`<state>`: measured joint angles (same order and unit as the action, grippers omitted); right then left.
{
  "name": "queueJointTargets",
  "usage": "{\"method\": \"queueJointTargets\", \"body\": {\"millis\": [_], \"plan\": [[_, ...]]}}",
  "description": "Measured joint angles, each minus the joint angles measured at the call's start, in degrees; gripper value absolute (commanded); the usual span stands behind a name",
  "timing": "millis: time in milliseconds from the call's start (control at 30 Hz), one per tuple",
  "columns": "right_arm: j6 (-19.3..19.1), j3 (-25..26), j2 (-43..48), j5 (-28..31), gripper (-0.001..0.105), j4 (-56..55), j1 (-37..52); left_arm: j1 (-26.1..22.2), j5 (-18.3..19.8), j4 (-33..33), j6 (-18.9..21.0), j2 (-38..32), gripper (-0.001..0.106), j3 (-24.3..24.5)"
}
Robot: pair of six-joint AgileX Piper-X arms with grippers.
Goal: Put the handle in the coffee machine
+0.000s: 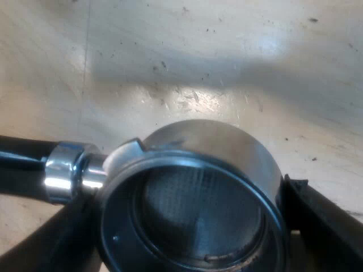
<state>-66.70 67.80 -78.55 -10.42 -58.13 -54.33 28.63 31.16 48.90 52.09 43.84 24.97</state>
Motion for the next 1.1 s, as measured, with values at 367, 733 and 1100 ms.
{"method": "queueJointTargets", "body": {"millis": [367,733,1100], "plan": [[1.53,0.0,0.0,-0.08,0.0,0.14,0.0,0.0,-2.68,-2.73,0.5,1.25,0.059,-0.01],[1.99,0.0,0.0,-0.08,0.0,0.14,0.0,0.0,0.96,-3.76,0.5,1.23,0.059,-0.01],[2.92,0.0,0.0,-0.37,0.0,0.01,0.0,0.0,0.75,-4.25,0.73,1.23,0.011,-0.01]]}}
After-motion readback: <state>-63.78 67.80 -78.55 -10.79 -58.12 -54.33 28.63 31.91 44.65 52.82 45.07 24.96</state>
